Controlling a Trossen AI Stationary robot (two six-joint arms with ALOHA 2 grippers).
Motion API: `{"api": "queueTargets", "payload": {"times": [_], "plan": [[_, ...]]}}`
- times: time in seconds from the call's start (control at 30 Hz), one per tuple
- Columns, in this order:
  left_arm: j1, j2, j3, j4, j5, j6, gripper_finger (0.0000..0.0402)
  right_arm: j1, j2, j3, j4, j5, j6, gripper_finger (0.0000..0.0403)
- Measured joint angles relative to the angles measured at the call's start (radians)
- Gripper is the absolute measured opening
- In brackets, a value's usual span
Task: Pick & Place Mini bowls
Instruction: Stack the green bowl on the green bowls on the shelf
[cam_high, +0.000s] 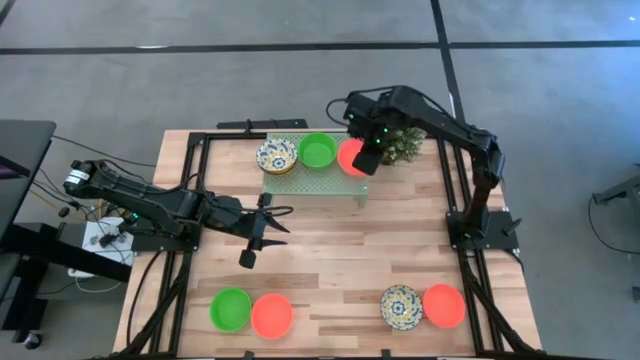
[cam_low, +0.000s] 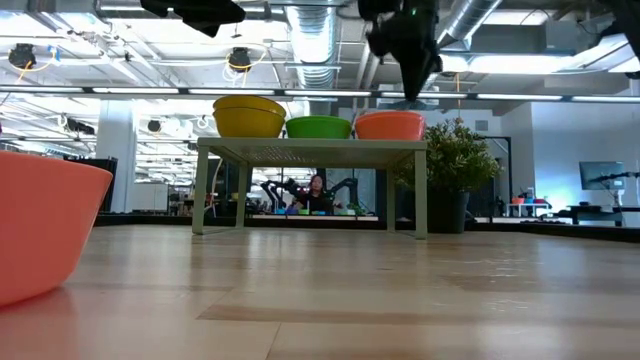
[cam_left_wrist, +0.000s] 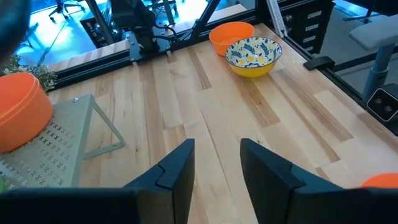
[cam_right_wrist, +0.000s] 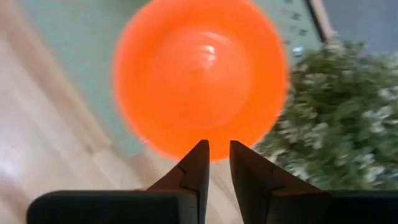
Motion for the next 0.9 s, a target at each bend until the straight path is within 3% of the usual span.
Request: {"api": "queueTargets", "payload": {"times": [0.2, 0.53, 0.7, 0.9], "plan": [[0.000, 0.000, 0.000, 0.000, 0.000, -0.013, 0.0131, 0.106, -0.013, 0.000, -0.003, 0.000, 0.001, 0.0059], [-0.014, 0.000, 0.000, -0.055, 0.063, -0.251, 0.0131, 0.310, -0.038, -0.037, 0.104, -0.003, -0.057, 0.0059], [-0.047, 0.003, 0.000, -0.064, 0.125, -0.267, 0.0131, 0.391, -0.063, -0.148, 0.197, -0.126, -0.124, 0.0059], [-0.103, 0.003, 0.000, -0.078, 0.147, -0.350, 0.0131, 0.446, -0.153, -0.414, 0.360, -0.240, -0.155, 0.0059]]}}
